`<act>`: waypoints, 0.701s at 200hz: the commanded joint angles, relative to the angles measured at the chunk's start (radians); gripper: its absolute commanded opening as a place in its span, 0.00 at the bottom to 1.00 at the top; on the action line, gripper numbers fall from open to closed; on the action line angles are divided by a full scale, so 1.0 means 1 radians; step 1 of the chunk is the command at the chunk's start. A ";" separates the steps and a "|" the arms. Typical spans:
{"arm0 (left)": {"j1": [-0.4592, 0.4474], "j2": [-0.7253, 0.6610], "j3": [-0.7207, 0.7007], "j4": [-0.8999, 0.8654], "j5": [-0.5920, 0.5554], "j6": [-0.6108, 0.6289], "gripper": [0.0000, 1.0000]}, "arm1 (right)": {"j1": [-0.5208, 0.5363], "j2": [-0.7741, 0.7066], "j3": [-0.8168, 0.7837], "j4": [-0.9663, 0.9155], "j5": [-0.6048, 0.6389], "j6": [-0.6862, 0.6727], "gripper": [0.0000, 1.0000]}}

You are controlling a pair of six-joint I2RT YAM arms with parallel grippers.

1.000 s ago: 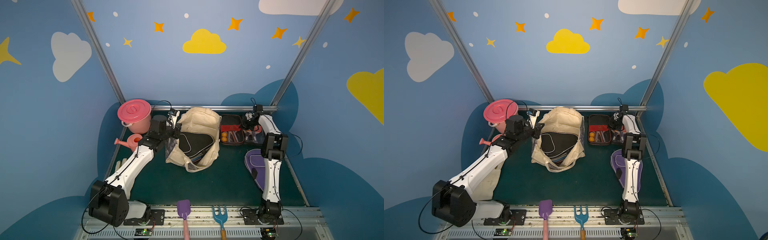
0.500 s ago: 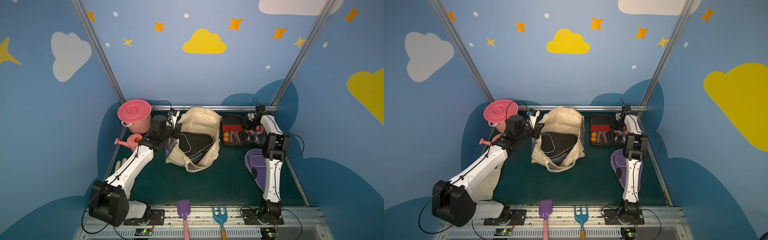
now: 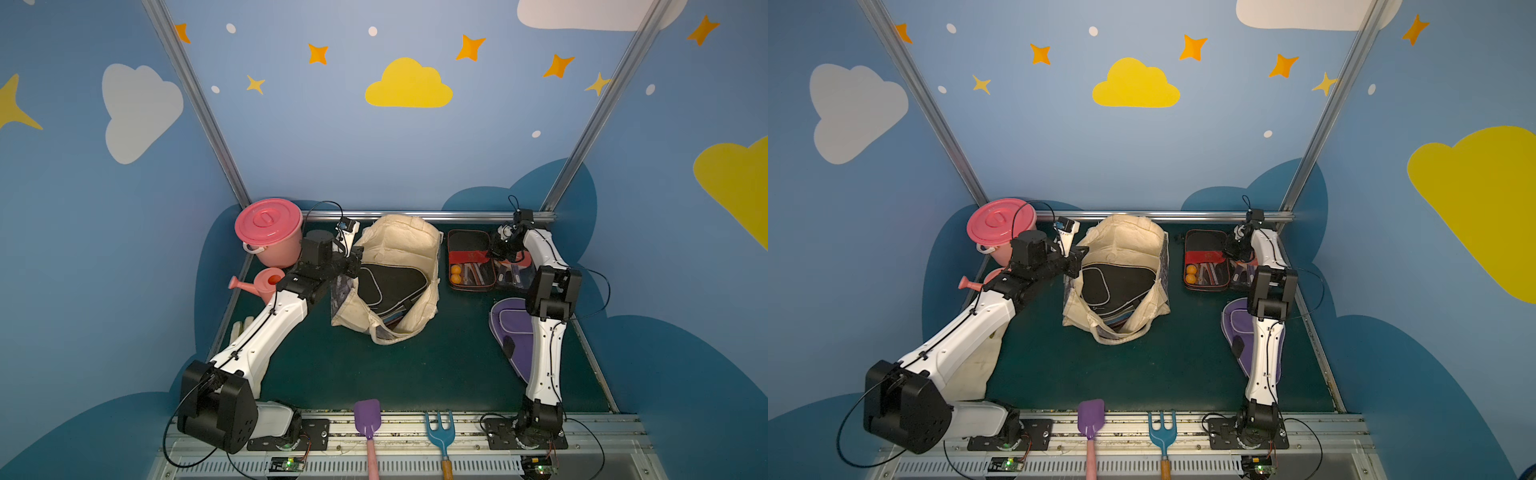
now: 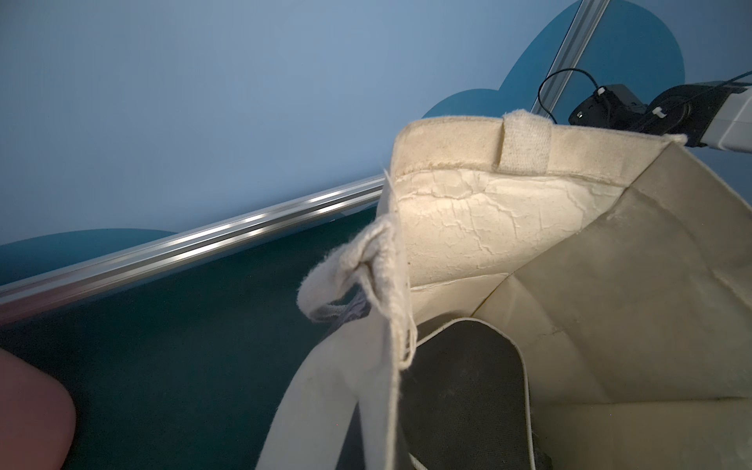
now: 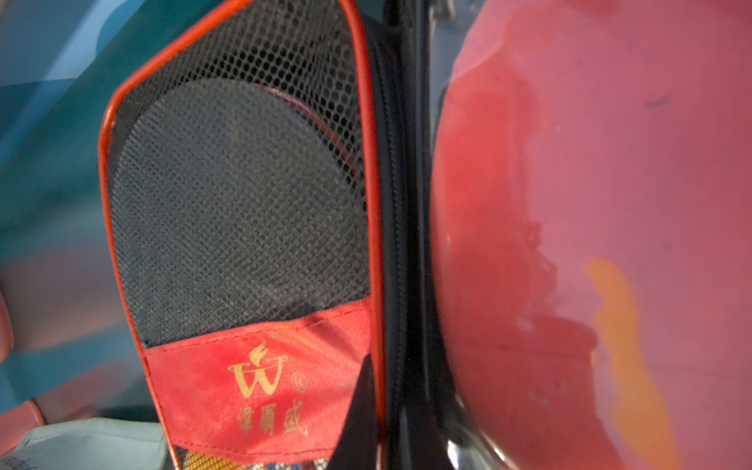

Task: Remove the ping pong set from the canvas bag
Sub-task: Place the ping pong set at the center of the board.

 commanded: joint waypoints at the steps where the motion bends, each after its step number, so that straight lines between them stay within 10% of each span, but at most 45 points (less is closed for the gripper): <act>1: -0.008 -0.024 0.007 0.115 0.046 0.009 0.04 | 0.003 0.031 0.011 -0.089 0.097 -0.010 0.00; 140: -0.009 -0.041 0.008 0.106 0.056 0.017 0.04 | 0.019 -0.038 0.019 -0.085 0.027 -0.029 0.33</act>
